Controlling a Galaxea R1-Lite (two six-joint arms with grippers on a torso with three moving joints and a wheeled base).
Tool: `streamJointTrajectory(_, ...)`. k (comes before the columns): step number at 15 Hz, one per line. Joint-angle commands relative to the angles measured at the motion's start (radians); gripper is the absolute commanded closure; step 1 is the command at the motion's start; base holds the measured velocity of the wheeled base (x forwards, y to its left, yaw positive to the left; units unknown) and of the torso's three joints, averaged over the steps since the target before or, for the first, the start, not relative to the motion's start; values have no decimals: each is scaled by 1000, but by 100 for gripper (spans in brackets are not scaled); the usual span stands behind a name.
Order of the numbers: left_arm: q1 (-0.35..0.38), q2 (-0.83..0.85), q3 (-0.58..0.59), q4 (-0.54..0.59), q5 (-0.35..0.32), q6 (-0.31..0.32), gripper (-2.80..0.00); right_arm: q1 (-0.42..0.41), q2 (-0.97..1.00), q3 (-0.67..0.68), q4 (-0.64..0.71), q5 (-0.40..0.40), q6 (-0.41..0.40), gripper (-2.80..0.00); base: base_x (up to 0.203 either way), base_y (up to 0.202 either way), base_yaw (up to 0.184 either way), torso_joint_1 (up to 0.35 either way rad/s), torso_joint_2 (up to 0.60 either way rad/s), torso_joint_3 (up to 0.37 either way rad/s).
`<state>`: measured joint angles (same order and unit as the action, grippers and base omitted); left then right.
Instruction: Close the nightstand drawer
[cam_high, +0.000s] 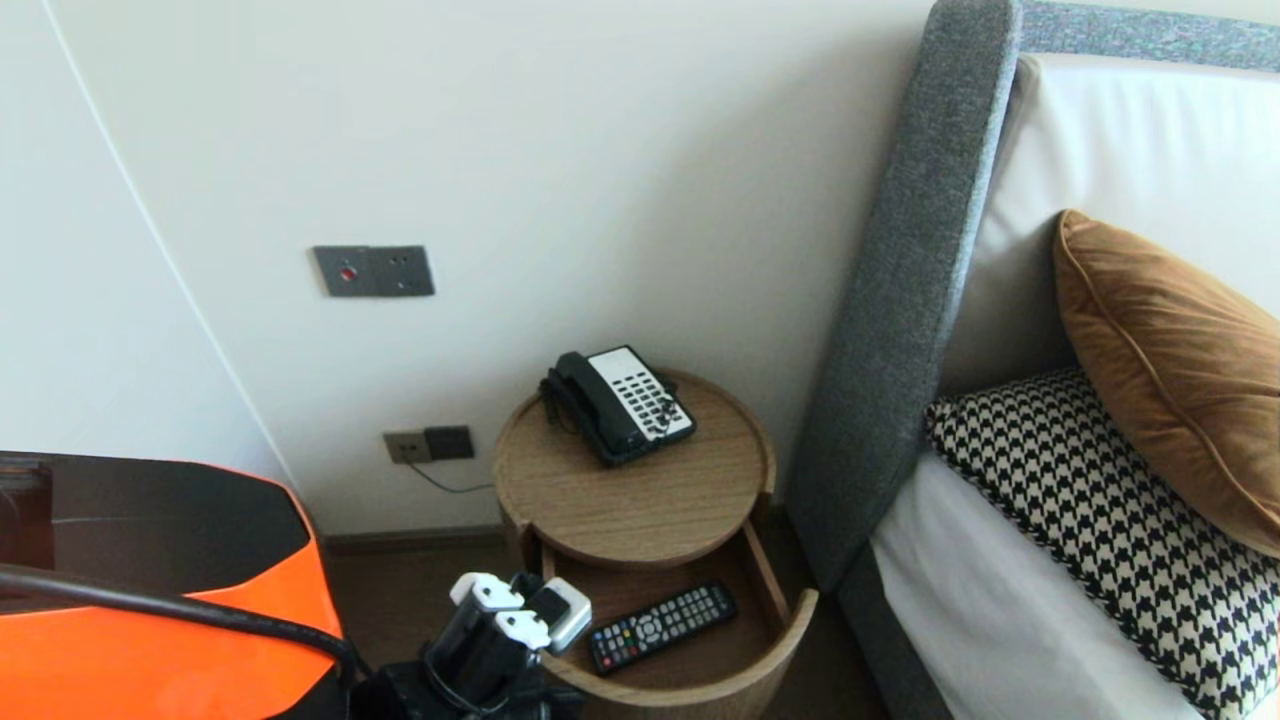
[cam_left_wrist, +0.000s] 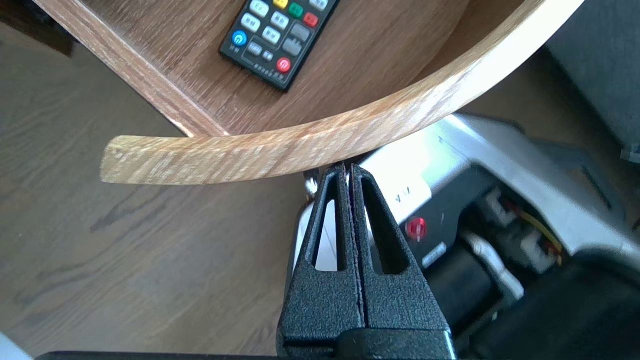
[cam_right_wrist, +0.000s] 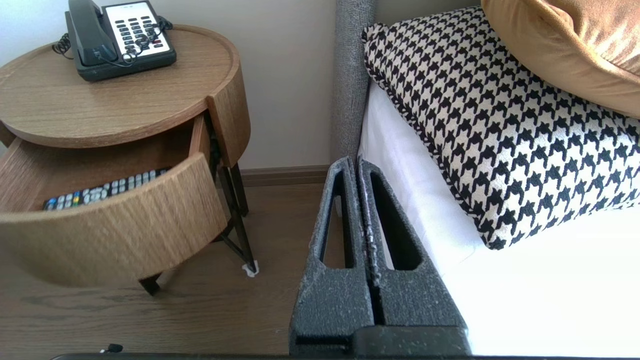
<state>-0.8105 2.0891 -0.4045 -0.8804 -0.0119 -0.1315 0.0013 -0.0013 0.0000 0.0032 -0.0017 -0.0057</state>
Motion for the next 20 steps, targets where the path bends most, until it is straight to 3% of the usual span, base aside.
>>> streamJointTrajectory(1, 33, 4, -26, -8, 0, -3, 0, 0, 0, 0, 0, 0, 0, 0, 0, 0, 0, 0, 0, 0)
streamJointTrajectory(11, 153, 63, -167, -25, 3, -38, 0, 0, 0, 0, 0, 0, 0, 0, 0, 0, 0, 0, 0, 0)
streamJointTrajectory(20, 186, 42, -214, -56, 32, -53, 0, 0, 0, 0, 0, 0, 0, 0, 0, 0, 0, 0, 0, 0)
